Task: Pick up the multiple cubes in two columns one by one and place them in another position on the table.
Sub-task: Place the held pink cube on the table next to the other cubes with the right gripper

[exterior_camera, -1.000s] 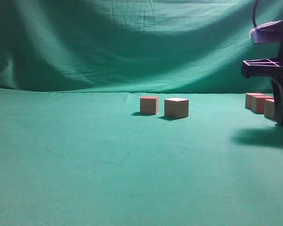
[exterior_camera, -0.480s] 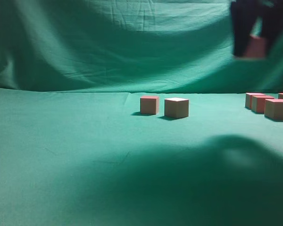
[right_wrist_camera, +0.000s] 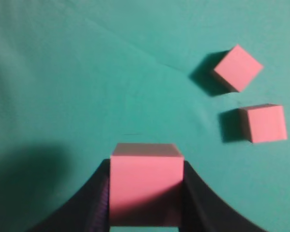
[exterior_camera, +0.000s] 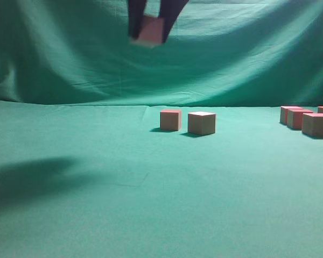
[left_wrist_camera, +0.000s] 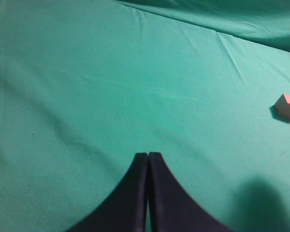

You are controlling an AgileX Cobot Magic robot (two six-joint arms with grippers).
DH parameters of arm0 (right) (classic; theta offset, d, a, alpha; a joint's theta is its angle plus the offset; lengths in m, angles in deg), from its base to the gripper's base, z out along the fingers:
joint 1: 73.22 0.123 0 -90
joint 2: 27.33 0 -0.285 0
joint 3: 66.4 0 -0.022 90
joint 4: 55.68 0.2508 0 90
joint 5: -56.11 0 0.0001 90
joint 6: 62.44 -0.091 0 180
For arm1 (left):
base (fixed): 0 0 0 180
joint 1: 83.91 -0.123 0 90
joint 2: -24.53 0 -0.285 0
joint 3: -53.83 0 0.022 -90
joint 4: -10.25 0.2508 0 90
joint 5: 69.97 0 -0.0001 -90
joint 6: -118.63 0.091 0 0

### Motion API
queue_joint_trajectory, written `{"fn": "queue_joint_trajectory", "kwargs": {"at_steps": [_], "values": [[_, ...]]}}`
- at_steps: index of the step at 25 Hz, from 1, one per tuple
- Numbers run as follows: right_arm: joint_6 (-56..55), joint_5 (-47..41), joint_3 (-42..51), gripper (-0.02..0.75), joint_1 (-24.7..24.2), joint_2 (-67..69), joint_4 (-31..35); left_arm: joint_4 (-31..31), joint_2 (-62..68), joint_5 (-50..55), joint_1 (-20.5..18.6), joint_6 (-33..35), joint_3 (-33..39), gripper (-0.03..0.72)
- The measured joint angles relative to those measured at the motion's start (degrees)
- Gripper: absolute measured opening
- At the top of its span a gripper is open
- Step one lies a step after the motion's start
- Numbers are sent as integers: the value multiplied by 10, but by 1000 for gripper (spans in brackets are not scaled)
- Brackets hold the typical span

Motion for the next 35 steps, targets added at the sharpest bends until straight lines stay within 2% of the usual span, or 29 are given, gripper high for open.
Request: {"fn": "queue_joint_trajectory", "kwargs": {"at_steps": [5, 10, 19, 35], "values": [[-35, -19, -142, 267, 8, 118, -3, 0, 0, 0, 0, 0, 0, 0], [-59, -20, -223, 267, 8, 195, -35, 0, 0, 0, 0, 0, 0, 0], [-102, -22, -231, 267, 8, 231, -101, 0, 0, 0, 0, 0, 0, 0], [-164, -22, -233, 267, 8, 263, -120, 0, 0, 0, 0, 0, 0, 0]]}}
